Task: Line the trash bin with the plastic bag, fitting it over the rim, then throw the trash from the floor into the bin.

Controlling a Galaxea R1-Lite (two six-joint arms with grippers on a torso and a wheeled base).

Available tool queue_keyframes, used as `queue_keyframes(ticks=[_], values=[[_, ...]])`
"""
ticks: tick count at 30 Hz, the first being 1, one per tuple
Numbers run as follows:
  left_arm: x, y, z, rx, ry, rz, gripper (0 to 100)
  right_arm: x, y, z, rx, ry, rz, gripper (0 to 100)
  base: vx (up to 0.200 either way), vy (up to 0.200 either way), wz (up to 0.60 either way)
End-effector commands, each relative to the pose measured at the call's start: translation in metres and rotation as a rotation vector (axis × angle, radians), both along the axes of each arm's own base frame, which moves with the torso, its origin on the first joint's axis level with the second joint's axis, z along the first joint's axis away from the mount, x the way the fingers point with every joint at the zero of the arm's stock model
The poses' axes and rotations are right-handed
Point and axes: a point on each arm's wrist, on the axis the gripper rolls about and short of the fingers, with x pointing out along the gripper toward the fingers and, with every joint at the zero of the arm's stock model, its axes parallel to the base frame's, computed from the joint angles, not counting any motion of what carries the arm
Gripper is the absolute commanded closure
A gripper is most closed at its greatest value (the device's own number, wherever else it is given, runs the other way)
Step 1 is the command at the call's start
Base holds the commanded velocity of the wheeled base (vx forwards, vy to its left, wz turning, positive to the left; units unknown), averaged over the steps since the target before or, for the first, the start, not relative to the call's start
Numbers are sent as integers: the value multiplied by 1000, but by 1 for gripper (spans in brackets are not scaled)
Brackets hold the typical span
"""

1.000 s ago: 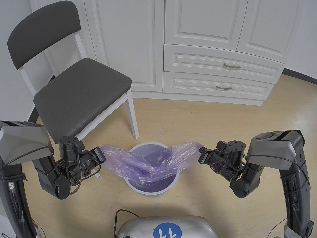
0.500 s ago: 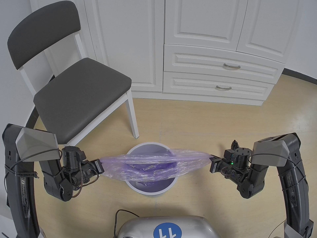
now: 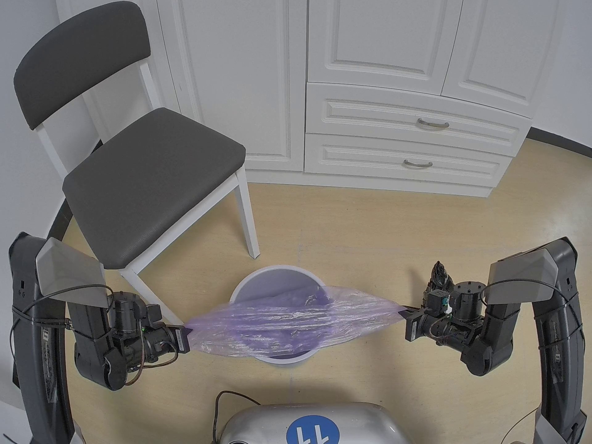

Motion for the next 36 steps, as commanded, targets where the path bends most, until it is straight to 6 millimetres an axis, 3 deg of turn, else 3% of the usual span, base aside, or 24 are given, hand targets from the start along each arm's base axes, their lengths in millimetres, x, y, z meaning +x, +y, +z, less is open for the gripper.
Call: queue_keyframes(ticks=[1,14,21,31,36], values=[[-26,12,-5,17,4,-107,100,-18,-4,10,-52,5,79,100,0,0,0],[-52,19,-14,93,60,-249,100,-40,-8,7,-156,38,141,100,0,0,0],[-57,18,-17,108,77,-266,100,-45,-9,2,-194,87,163,100,0,0,0],[-55,17,-25,112,94,-273,100,-46,-5,1,-203,128,183,100,0,0,0],[-37,13,-34,163,55,-230,100,-26,8,-9,-234,116,138,100,0,0,0]])
